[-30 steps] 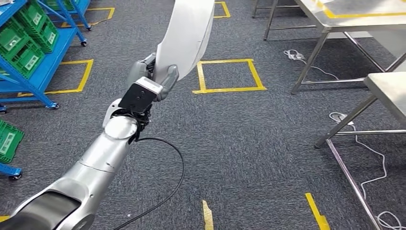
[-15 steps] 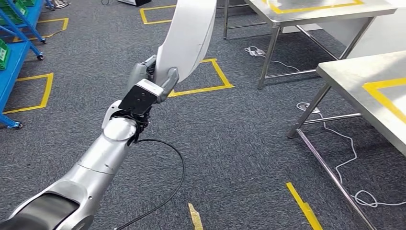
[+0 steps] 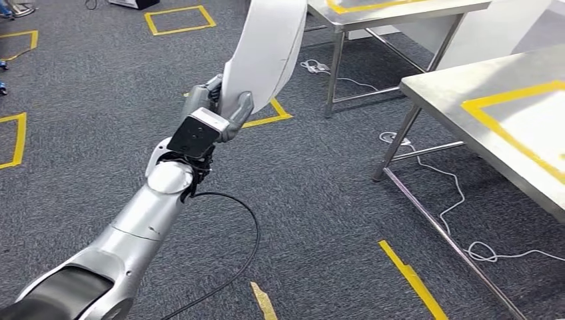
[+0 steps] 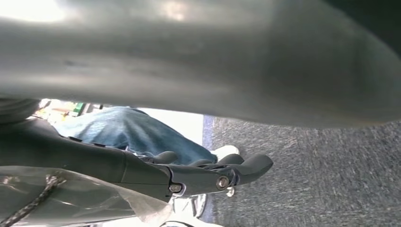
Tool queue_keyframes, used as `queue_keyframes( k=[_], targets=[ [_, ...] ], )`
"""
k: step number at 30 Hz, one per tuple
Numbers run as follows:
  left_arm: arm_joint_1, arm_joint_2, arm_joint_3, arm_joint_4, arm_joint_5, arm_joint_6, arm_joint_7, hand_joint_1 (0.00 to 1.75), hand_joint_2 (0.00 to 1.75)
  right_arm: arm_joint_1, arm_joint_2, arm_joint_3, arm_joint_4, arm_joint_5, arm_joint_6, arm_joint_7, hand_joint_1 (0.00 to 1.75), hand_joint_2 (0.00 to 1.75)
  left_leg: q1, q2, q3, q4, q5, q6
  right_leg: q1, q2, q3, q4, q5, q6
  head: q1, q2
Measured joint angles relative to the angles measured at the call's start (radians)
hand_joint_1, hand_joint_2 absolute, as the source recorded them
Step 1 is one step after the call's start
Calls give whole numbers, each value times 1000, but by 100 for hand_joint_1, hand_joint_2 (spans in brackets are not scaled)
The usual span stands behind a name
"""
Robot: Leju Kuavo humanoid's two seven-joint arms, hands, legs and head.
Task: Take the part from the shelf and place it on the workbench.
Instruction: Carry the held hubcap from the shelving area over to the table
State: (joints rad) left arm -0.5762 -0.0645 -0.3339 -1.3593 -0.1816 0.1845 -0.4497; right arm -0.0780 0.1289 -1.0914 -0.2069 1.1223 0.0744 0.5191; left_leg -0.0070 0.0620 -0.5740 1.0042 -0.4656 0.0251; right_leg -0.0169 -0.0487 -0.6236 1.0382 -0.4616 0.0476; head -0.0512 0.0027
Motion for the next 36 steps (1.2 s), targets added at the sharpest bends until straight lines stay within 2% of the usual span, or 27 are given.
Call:
queue_keyframes(
  k=[1, 3, 5, 7, 9, 10, 11, 12, 13, 15, 16, 17, 19, 21, 23, 24, 25, 26, 27, 29, 31, 32, 34, 36],
  targets=[
    [0, 0, 0, 0, 0, 0, 0, 175, 175, -1, 1, 0, 0, 0, 0, 0, 0, 0, -3, 6, 0, 2, -2, -5, 2, -7, 13, -21, 2, -7, -2, 0],
    [-1, -1, -1, 0, 0, -1, 0, 175, 175, -2, 2, -1, 0, 0, 0, 0, 0, 0, -4, 19, 2, 4, -4, -14, 6, 6, 14, -25, 1, -23, -6, 0],
    [-2, -2, -1, 0, 0, -1, 0, 175, 175, -2, 2, -3, 0, 0, -1, 0, 0, 0, 2, 9, -2, 21, -21, -24, 5, 22, 16, -28, 4, -35, -7, 0],
    [-2, 0, -1, 0, 0, -1, 0, 175, 175, -4, 2, -4, 0, 0, -1, 0, 0, 0, 8, -26, -38, 107, -72, -33, 3, 38, 18, -31, 6, -45, -10, 0],
    [3, 3, -2, 1, 1, -1, 0, 175, 175, -6, 3, -5, 0, 0, -1, 0, 0, 0, 10, -48, -106, 251, -132, -35, 3, 58, 18, -30, 6, -51, -11, 0],
    [5, 4, -2, 2, 1, -1, 0, 175, 175, -5, 3, -5, 0, 0, -1, 0, 0, 0, 10, -52, -131, 300, -143, -35, 4, 69, 18, -30, 6, -51, -11, 0],
    [8, 5, -2, 3, 2, -1, 0, 175, 175, -4, 3, -6, 0, 0, -1, 0, 0, 0, 10, -54, -140, 314, -134, -33, 5, 81, 19, -29, 7, -52, -11, 0],
    [9, 6, -2, 4, 2, -1, 0, 175, 175, -4, 3, -6, 0, 0, -1, 0, 0, 0, 10, -57, -129, 281, -103, -30, 5, 92, 20, -28, 7, -52, -11, 0],
    [8, 6, -2, 4, 3, -1, 0, 175, 175, -4, 3, -6, 0, 0, -1, 0, 0, 0, 10, -63, -101, 217, -61, -26, 5, 102, 21, -27, 6, -51, -11, 0],
    [6, 6, -2, 5, 3, -2, 0, 175, 175, -5, 3, -6, 0, 0, 0, 0, 0, 0, 12, -98, -43, 80, -2, -19, 6, 122, 18, -24, 7, -47, -10, 0],
    [5, 5, -2, 5, 3, -2, 0, 175, 175, -5, 3, -7, 0, 0, 0, 0, 0, 0, 12, -113, -27, 41, 8, -18, 5, 129, 13, -23, 9, -43, -10, 0],
    [4, 5, -2, 6, 3, -3, 0, 175, 175, -5, 3, -7, 0, 0, 1, 0, 0, 0, 12, -122, -22, 25, 6, -17, 3, 136, 8, -23, 11, -36, -10, 0],
    [3, 3, -2, 6, 3, -4, 0, 175, 175, -2, 3, -7, 0, 0, 2, 0, 0, 0, 10, -110, -22, 16, 9, -11, -1, 146, -2, -24, 14, -23, -11, 0],
    [0, -1, -2, 7, 3, -5, 0, 175, 175, 1, 3, -8, 0, 0, 2, 0, 0, 0, 13, -92, -18, 6, 15, 1, 1, 119, -21, 5, -8, -15, -7, 0],
    [-1, -3, -2, 7, 3, -6, -1, 175, 175, -1, 3, -8, 0, 0, 2, 0, 0, 0, 14, -72, -17, 2, 18, 9, 3, 75, -73, 112, -65, -10, -4, 0],
    [-1, -3, -2, 7, 3, -7, -1, 175, 175, -2, 3, -8, 0, 0, 2, 0, 0, 0, 13, -62, -18, 2, 18, 10, 3, 64, -106, 180, -94, -7, -2, 0],
    [1, -2, -2, 8, 4, -7, 0, 175, 175, -2, 3, -8, 0, 0, 2, 0, 0, 0, 13, -51, -19, 3, 17, 11, 3, 60, -131, 233, -111, -4, -3, 0],
    [2, -2, -2, 9, 4, -8, 0, 175, 175, -2, 3, -8, 0, 0, 2, 0, 0, 0, 13, -40, -20, 3, 17, 10, 3, 57, -140, 254, -112, -3, -3, 0],
    [2, -3, -2, 9, 4, -9, 0, 175, 175, -1, 3, -8, 0, 0, 2, 0, 0, 0, 13, -31, -20, 3, 17, 10, 3, 54, -127, 235, -94, -2, -2, 0],
    [2, -3, -2, 10, 4, -10, 0, 175, 175, -1, 2, -9, 0, 1, 2, -1, 0, 0, 12, -15, -18, 4, 14, 6, 3, 32, -53, 103, -36, -3, -3, 0],
    [0, -2, -2, 10, 4, -10, -1, 175, 175, -4, 2, -9, 0, 2, 2, -2, 0, 0, 7, -2, -18, 9, 10, -3, 8, 9, 12, -7, -7, -12, -4, 0],
    [-1, -2, -2, 10, 4, -11, -1, 175, 175, -5, 2, -9, 0, 2, 2, -3, 0, 0, 5, 5, -19, 11, 10, -8, 11, 6, 23, -26, -6, -18, -5, 0],
    [-1, -3, -2, 10, 5, -13, 0, 175, 175, -5, 2, -9, 0, 3, 2, -3, 0, 0, 4, 18, -17, 11, 9, -18, 13, 21, 24, -29, -3, -31, -8, 0],
    [-2, -4, -2, 10, 5, -13, -1, 175, 175, -3, 2, -9, 0, 3, 1, -3, 0, 0, 8, 5, -22, 34, -12, -29, 10, 35, 27, -33, 1, -42, -9, 0]
  ],
)
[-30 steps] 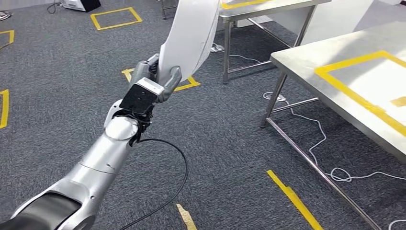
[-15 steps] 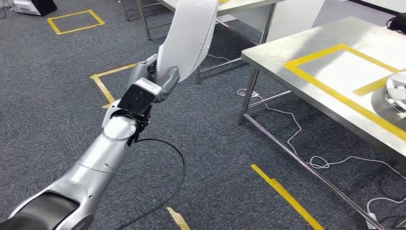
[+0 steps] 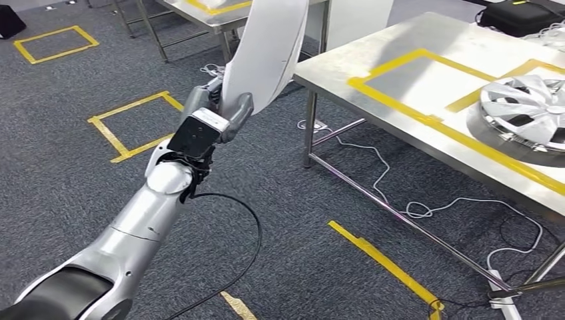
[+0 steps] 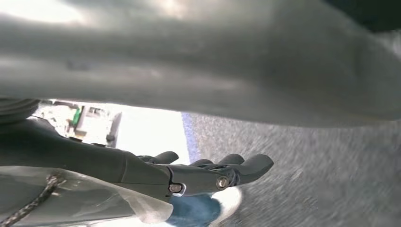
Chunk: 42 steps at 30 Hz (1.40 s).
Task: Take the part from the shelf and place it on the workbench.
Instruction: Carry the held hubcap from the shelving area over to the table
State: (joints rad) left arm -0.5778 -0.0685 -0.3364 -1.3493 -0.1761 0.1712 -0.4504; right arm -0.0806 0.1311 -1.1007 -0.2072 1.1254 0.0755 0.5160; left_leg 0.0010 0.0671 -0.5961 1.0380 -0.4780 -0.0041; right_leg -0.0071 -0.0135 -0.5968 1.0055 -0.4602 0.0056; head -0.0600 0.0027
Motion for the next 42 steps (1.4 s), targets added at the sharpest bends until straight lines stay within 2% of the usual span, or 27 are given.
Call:
queue_keyframes(
  k=[1, 3, 4, 5, 6, 7, 8, 10, 12, 14, 16, 18, 19, 20, 21, 22, 24, 26, 29, 31, 32, 34, 35, 36, 37, 40, 42],
  targets=[
    [0, 0, 0, 0, 0, 0, 0, 175, 175, 0, 0, 0, 0, 0, 0, 0, 0, 0, 2, -16, -13, 36, -24, -5, -2, 6, 2, -2, 2, -5, -2, 0],
    [3, 2, 0, 0, 1, 0, -1, 175, 175, -1, 0, 0, 0, 0, 0, 0, 0, 0, 5, -48, -67, 166, -90, -11, -3, 23, 2, -2, 3, -9, -4, 0],
    [6, 3, 0, 1, 2, 0, -1, 175, 175, -2, 0, 0, 0, 0, 1, 0, 0, 0, 6, -54, -95, 227, -112, -12, -3, 32, 1, -2, 3, -10, -4, 0],
    [9, 4, 0, 1, 2, 0, 0, 175, 175, -1, 0, 0, 0, 0, 1, 0, 0, 0, 6, -57, -112, 262, -117, -12, -2, 43, 1, -2, 4, -10, -4, 0],
    [10, 5, 0, 1, 2, 0, 0, 175, 175, -1, 0, -1, 0, -1, 1, 0, 0, 0, 6, -59, -111, 259, -102, -10, -2, 53, 1, -1, 4, -10, -4, 0],
    [10, 5, 0, 2, 3, 0, 0, 175, 175, -1, 0, -1, 0, -1, 1, 0, 0, 0, 5, -63, -91, 213, -69, -6, -1, 63, 2, 0, 4, -10, -4, 0],
    [10, 5, 0, 2, 3, 0, 0, 175, 175, 0, 0, -2, 0, -2, 1, 0, 0, 0, 5, -75, -59, 142, -31, -1, -2, 73, 2, 0, 4, -10, -4, 0],
    [8, 5, 0, 2, 4, 0, 0, 175, 175, -2, 0, -4, 0, -3, 0, -1, 0, 0, 6, -112, -3, 18, 14, 9, -2, 91, -2, 2, 5, -4, -4, 0],
    [8, 4, 0, 2, 4, 0, 0, 175, 175, -2, 1, -4, 0, -3, 1, -1, 0, 0, 3, -126, 10, -18, 15, 14, -6, 106, -11, 2, 10, 8, -4, 0],
    [7, 3, 0, 2, 5, -1, 0, 175, 175, 1, 1, -5, 0, -4, 0, -1, 0, 0, 3, -110, 13, -29, 20, 21, -9, 113, -18, -1, 12, 21, -4, 0],
    [4, -1, 0, 2, 5, -1, -1, 175, 175, 2, 1, -5, 0, -6, 0, -1, 0, 0, 7, -91, 18, -43, 28, 31, -5, 83, -41, 38, -16, 29, 2, 0],
    [4, -3, 0, 2, 5, -1, -1, 175, 175, 0, 0, -6, 0, -7, -1, -2, 0, 0, 7, -70, 20, -47, 29, 37, -4, 40, -99, 155, -74, 34, 8, 0],
    [4, -3, 0, 3, 5, -1, -1, 175, 175, -1, 0, -6, 0, -8, -2, -3, 0, 0, 7, -59, 19, -47, 29, 38, -4, 29, -131, 219, -98, 37, 9, 0],
    [6, -3, 0, 3, 5, -1, 0, 175, 175, -1, 0, -7, 0, -8, -2, -3, 0, 0, 6, -49, 19, -47, 28, 38, -5, 24, -151, 261, -108, 39, 8, 0],
    [7, -3, 0, 4, 4, -1, 0, 175, 175, 0, 0, -8, 0, -9, -3, -3, 0, 0, 6, -39, 19, -47, 28, 37, -5, 20, -153, 266, -101, 41, 9, 0],
    [7, -3, 0, 4, 5, -2, 0, 175, 175, 0, 0, -9, 0, -9, -4, -3, 0, 0, 6, -30, 19, -47, 26, 36, -5, 16, -135, 233, -77, 42, 9, 0],
    [7, -4, 0, 4, 5, -2, -1, 175, 175, 0, 0, -12, 0, -10, -5, -4, 0, 0, 4, -15, 22, -46, 23, 30, -3, -10, -58, 94, -19, 41, 9, 0],
    [6, -3, 0, 4, 5, -2, -1, 175, 175, -3, 0, -14, 0, -10, -5, -8, 0, 0, -2, -2, 23, -42, 19, 22, 2, -30, -5, 1, 5, 30, 7, 0],
    [6, -4, 0, 4, 6, -3, -2, 175, 175, -2, 0, -15, 0, -9, -10, -18, 0, 0, -4, 14, 24, -38, 16, 8, 4, -14, 0, -9, 7, 11, 5, 0],
    [5, -3, 0, 3, 6, -2, -4, 175, 175, -1, 0, -15, -1, -4, -25, -36, 0, 0, 1, -7, 12, -2, -13, -3, 0, -4, 3, -11, 9, 0, 3, 0],
    [6, -1, 0, 3, 6, 0, -6, 175, 175, -1, 0, -15, -1, 1, -34, -50, 0, 0, 3, -25, -8, 46, -42, -8, -1, 1, 4, -13, 10, -5, 1, 0],
    [14, 5, 1, 3, 7, 4, -11, 175, 175, -2, -1, -14, -1, 10, -48, -78, 0, 0, 5, -52, -71, 186, -105, -13, 0, 10, 4, -12, 8, -12, -1, 0],
    [21, 8, 1, 3, 8, 6, -13, 175, 175, -2, -1, -14, -1, 14, -53, -89, 0, 0, 5, -56, -96, 238, -121, -13, 1, 16, 4, -12, 8, -13, -2, 0],
    [27, 10, 2, 3, 8, 7, -14, 175, 175, -1, -1, -14, -1, 16, -57, -97, 0, 0, 5, -57, -107, 258, -118, -12, 2, 21, 5, -11, 8, -13, -2, 0],
    [30, 12, 2, 3, 8, 7, -15, 175, 175, -1, -1, -13, -1, 18, -60, -102, 0, 0, 5, -58, -98, 236, -96, -8, 3, 26, 5, -10, 8, -14, -2, 0],
    [31, 16, 4, -2, 10, 4, -25, 175, 175, -1, 0, -12, -1, 23, -66, -109, 0, 0, -1, -64, -10, 42, 0, 16, 9, 36, 4, -7, 7, -12, -2, 0],
    [30, 17, 4, -7, 17, -3, -31, 175, 175, -1, 0, -10, -1, 30, -68, -114, 0, 0, -7, -68, 18, -24, 14, 25, 10, 37, -1, -5, 9, -5, -2, 0]
  ],
)
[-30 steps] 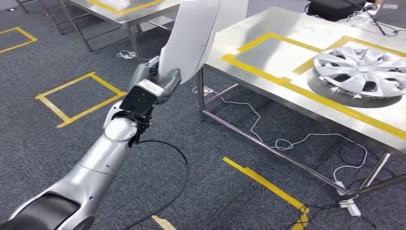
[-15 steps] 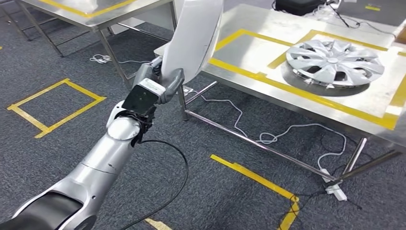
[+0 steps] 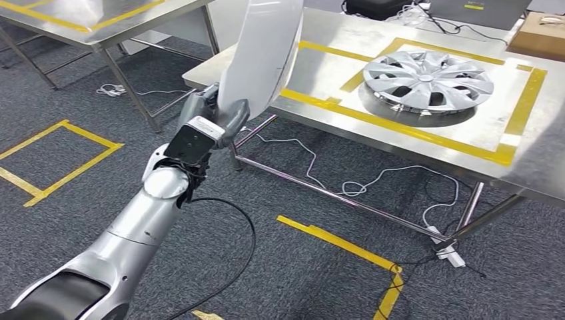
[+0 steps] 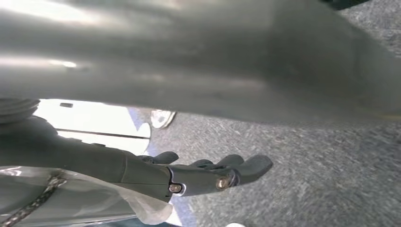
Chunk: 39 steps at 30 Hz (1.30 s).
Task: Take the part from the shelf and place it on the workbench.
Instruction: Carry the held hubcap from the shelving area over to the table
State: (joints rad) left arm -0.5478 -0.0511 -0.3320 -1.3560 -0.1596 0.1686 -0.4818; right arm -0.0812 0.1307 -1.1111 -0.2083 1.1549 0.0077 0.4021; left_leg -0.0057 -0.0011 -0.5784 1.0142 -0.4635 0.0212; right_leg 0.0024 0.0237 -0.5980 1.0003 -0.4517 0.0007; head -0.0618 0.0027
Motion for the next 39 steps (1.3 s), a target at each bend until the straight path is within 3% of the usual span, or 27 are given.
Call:
queue_keyframes(
  k=[2, 4, 5, 7, 9, 10, 13, 15, 19, 20, 23, 24, 25, 26, 28, 29, 31, 34, 36, 38, 39],
  targets=[
    [0, 2, 2, -3, 7, -5, -2, 175, 175, 1, -1, 2, 0, 4, 0, -7, 0, 0, 0, 1, 1, -9, 2, 3, -1, 0, -4, 0, 1, 11, 0, 0],
    [-2, 3, 4, -6, 10, -10, -2, 175, 175, 1, -3, 5, 0, 6, 0, -11, 0, 0, 5, 4, 4, -20, 9, 11, -2, -4, -19, 25, -20, 21, 2, 0],
    [-3, 3, 4, -7, 11, -13, -2, 175, 175, 1, -4, 6, 0, 7, 0, -12, 0, 0, 8, 5, 5, -24, 12, 14, -3, -7, -38, 65, -45, 25, 4, 0],
    [-2, 3, 4, -8, 11, -17, -2, 175, 175, 2, -5, 7, 0, 8, 0, -12, 0, 0, 8, 7, 4, -24, 13, 16, -8, -12, -99, 196, -107, 33, 7, 0],
    [2, 3, 5, -7, 11, -19, -2, 175, 175, 3, -6, 8, 0, 10, 0, -12, 0, 0, 8, 9, 3, -24, 13, 16, -12, -14, -142, 284, -128, 40, 7, 0],
    [3, 3, 5, -7, 11, -19, -2, 175, 175, 4, -6, 9, 0, 10, 0, -12, 0, 0, 8, 9, 4, -23, 13, 15, -14, -16, -137, 271, -110, 42, 7, 0],
    [2, 3, 5, -8, 11, -19, -2, 175, 175, 3, -9, 13, 0, 13, -1, -13, 0, 0, 8, 9, 6, -20, 7, 6, -17, -26, -38, 77, -20, 45, 8, 0],
    [0, 4, 5, -8, 11, -20, -2, 175, 175, 0, -10, 15, 0, 14, -1, -14, 0, 0, 4, 9, 3, -14, 4, -4, -16, -28, 2, 6, -7, 37, 6, 0],
    [-3, 6, 6, -9, 11, -22, -3, 175, 175, 2, -10, 17, -1, 17, -2, -14, 0, 0, 7, 10, -7, 10, -15, -22, -15, -22, 5, 3, -9, 11, 3, 0],
    [-5, 6, 6, -9, 11, -22, -3, 175, 175, 1, -10, 17, -1, 17, -3, -14, 0, 0, 8, 9, -22, 46, -37, -27, -16, -22, 6, 1, -8, 5, 2, 0],
    [-4, 10, 7, -10, 11, -22, -3, 175, 175, 0, -10, 17, -1, 18, -2, -14, 0, 0, 9, 8, -112, 238, -120, -34, -15, -21, 7, 2, -11, -4, -1, 0],
    [-1, 11, 7, -10, 12, -22, -3, 175, 175, 0, -10, 17, -1, 18, -1, -14, 0, 0, 9, 8, -132, 277, -126, -33, -14, -19, 7, 2, -11, -5, -1, 0],
    [0, 11, 7, -10, 12, -22, -3, 175, 175, 0, -10, 17, -1, 18, -1, -14, 0, 0, 9, 8, -136, 279, -114, -30, -13, -18, 8, 3, -12, -5, -1, 0],
    [0, 12, 7, -10, 12, -22, -3, 175, 175, 1, -10, 17, -1, 18, -1, -14, 0, 0, 8, 7, -121, 243, -84, -25, -11, -16, 9, 3, -12, -5, -1, 0],
    [-2, 12, 7, -11, 12, -22, -3, 175, 175, 0, -10, 18, -1, 18, -1, -15, 0, 0, 4, 5, -63, 111, -14, -10, -8, -12, 11, 4, -14, -3, -1, 0],
    [-4, 12, 7, -12, 12, -23, -3, 175, 175, -1, -9, 18, -1, 18, -1, -15, 0, 0, 2, 4, -37, 53, 5, -4, -6, -11, 10, 5, -15, -1, -1, 0],
    [-6, 12, 7, -13, 12, -25, -3, 175, 175, -1, -9, 18, 0, 18, -2, -17, 0, 0, -3, 3, -17, 4, 8, 2, -4, -11, 7, 6, -15, 7, -1, 0],
    [-7, 11, 8, -14, 11, -28, -3, 175, 175, -1, -9, 19, -1, 19, -3, -24, 0, 0, 2, 4, -12, -10, 12, 9, -6, -12, -2, 17, -26, 22, 0, 0],
    [-8, 10, 8, -15, 11, -28, -3, 175, 175, -1, -10, 19, -1, 19, -3, -27, 0, 0, 6, 6, -8, -17, 15, 15, -8, -14, -43, 97, -71, 29, 4, 0],
    [-7, 8, 8, -15, 11, -29, -3, 175, 175, 0, -10, 19, -1, 19, -4, -28, 0, 0, 6, 6, -8, -17, 14, 18, -10, -15, -111, 231, -126, 36, 6, 0],
    [-6, 8, 7, -15, 11, -29, -3, 175, 175, 1, -10, 19, -1, 20, -4, -29, 0, 0, 6, 6, -7, -17, 12, 19, -12, -15, -138, 277, -137, 39, 5, 0]
  ],
)
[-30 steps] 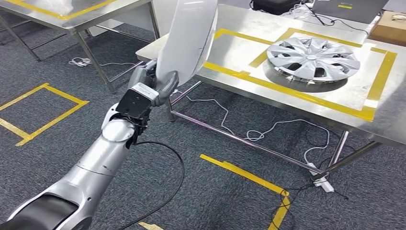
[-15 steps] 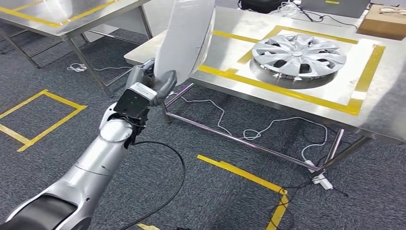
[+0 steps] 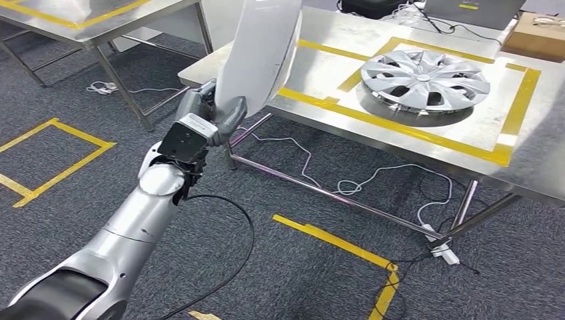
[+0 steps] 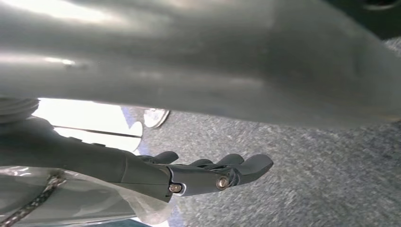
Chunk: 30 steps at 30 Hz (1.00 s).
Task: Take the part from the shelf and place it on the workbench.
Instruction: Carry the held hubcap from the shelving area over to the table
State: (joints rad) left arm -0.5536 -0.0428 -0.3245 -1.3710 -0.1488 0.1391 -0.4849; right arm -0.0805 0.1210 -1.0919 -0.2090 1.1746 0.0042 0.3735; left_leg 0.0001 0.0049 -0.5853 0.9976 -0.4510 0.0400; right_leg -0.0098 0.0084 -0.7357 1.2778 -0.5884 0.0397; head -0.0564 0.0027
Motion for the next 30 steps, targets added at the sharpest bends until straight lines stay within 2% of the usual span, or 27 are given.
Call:
queue_keyframes(
  k=[1, 2, 3, 5, 6, 7, 9, 11, 12, 14, 15, 16, 17, 18, 19, 20, 21, 22, 26, 27, 28, 30],
  targets=[
    [1, 0, 0, 0, 0, 0, 0, 175, 175, 1, 0, 0, 0, 0, 0, 0, 0, 0, 0, 0, 1, 1, -2, 0, -1, -1, -9, 9, 9, 3, 0, 0],
    [2, 0, 0, 0, 0, -1, 0, 175, 175, 1, 0, 0, 0, 1, 0, 0, 0, 0, 1, 0, 4, 1, -4, -2, -3, -2, 4, -23, 38, 5, 0, 0],
    [2, 0, 0, 0, 0, -1, 0, 175, 175, 1, -1, 1, 0, 1, 0, 0, 0, 0, 2, -1, 7, 3, -8, -4, -5, -4, 34, -88, 78, 6, 0, 0],
    [1, 0, 0, 0, 0, -1, 0, 175, 175, -1, -2, 1, 0, 2, 0, 0, 0, 0, 0, -2, 10, 8, -16, -13, -5, -9, 102, -219, 126, 4, 1, 0],
    [0, 0, 0, 0, 0, -1, 0, 175, 175, -2, -2, 1, 0, 2, 0, -1, 0, 0, -2, -2, 10, 11, -18, -17, -4, -10, 122, -255, 132, 0, 0, 0],
    [0, 0, 0, 0, 0, -1, 0, 175, 175, -3, -2, 1, 0, 2, 0, -1, 0, 0, -3, -2, 9, 12, -21, -21, -2, -10, 130, -266, 127, -6, 0, 0],
    [0, -1, 0, 0, 0, -1, 0, 175, 175, -2, -2, 1, 0, 2, -1, -1, 0, 0, -2, 0, 9, 13, -25, -29, -1, -7, 133, -268, 124, -19, 0, 0],
    [-1, 0, 0, -2, 0, -2, 0, 175, 175, -1, -2, 1, 0, 2, -1, -1, 0, 0, 0, 0, 2, 39, -45, -40, -4, -5, 140, -270, 121, -31, -2, 0],
    [-3, 0, 0, -2, 0, -2, 0, 175, 175, -1, -2, 2, 0, 2, -1, -1, 0, 0, 1, -1, -16, 78, -65, -46, -6, -5, 145, -272, 119, -37, -4, 0],
    [-3, 0, 0, -3, 0, -2, 0, 175, 175, -2, -2, 2, 0, 2, -1, -1, 0, 0, 4, -1, -82, 210, -116, -54, -6, -5, 152, -272, 113, -44, -6, 0],
    [-1, 1, 0, -3, 0, -2, 0, 175, 175, -2, -2, 2, 0, 2, -1, -1, 0, 0, 4, -1, -117, 270, -131, -56, -6, -4, 156, -272, 110, -46, -6, 0],
    [2, 1, 0, -3, 0, -2, 0, 175, 175, -2, -2, 2, 0, 2, -1, 0, 0, 0, 5, -1, -141, 303, -129, -56, -6, -3, 161, -272, 106, -46, -7, 0],
    [4, 2, 0, -3, 0, -2, 0, 175, 175, -1, -2, 2, 0, 3, -1, 0, 0, 0, 5, -1, -146, 298, -107, -55, -5, -1, 166, -272, 102, -46, -7, 0],
    [5, 2, 0, -3, 0, -2, 0, 175, 175, -1, -2, 2, 0, 3, -1, 0, 0, 0, 5, -1, -134, 257, -69, -52, -5, 1, 173, -272, 97, -44, -7, 0],
    [4, 2, 0, -3, 0, -2, 0, 175, 175, 0, -2, 2, 0, 3, -1, 0, 0, 0, 5, -2, -110, 192, -24, -48, -5, 2, 180, -272, 92, -42, -7, 0],
    [3, 2, 0, -3, 0, -2, 0, 175, 175, 0, -1, 2, 0, 3, -2, 0, 0, 0, 3, -2, -84, 130, 7, -43, -4, 3, 186, -271, 86, -39, -6, 0],
    [2, 2, 0, -3, 0, -2, 0, 175, 175, -1, -1, 2, 0, 3, -3, 0, 0, 0, 0, -2, -62, 76, 24, -38, -2, 5, 188, -270, 82, -34, -6, 0],
    [1, 2, 0, -3, 0, -2, 0, 175, 175, -2, -1, 2, 0, 3, -4, 0, 0, 0, -2, -3, -49, 45, 27, -34, -1, 5, 188, -270, 79, -29, -6, 0],
    [4, 2, 1, -7, 0, -3, 0, 175, 175, -2, -1, 2, 0, 5, -5, -1, 0, 0, 1, -5, -36, 20, 11, -17, -1, 2, 180, -262, 63, -8, -5, 0],
    [3, 1, 1, -8, 0, -4, 0, 175, 175, -3, -1, 2, 0, 5, -6, -2, 0, 0, 3, -5, -31, 16, 10, -12, -1, 1, 164, -230, 46, -4, -3, 0],
    [3, 0, 1, -9, 0, -4, -1, 175, 175, -2, -1, 2, 0, 5, -6, -2, 0, 0, 4, -5, -26, 14, 7, -7, -1, 0, 132, -176, 24, -3, -2, 0],
    [6, 0, 1, -9, 0, -5, -1, 175, 175, -2, -1, 2, 0, 5, -6, -2, 0, 0, 2, -5, -20, 14, -2, 0, -1, -1, 49, -39, -19, 0, 0, 0]
  ],
)
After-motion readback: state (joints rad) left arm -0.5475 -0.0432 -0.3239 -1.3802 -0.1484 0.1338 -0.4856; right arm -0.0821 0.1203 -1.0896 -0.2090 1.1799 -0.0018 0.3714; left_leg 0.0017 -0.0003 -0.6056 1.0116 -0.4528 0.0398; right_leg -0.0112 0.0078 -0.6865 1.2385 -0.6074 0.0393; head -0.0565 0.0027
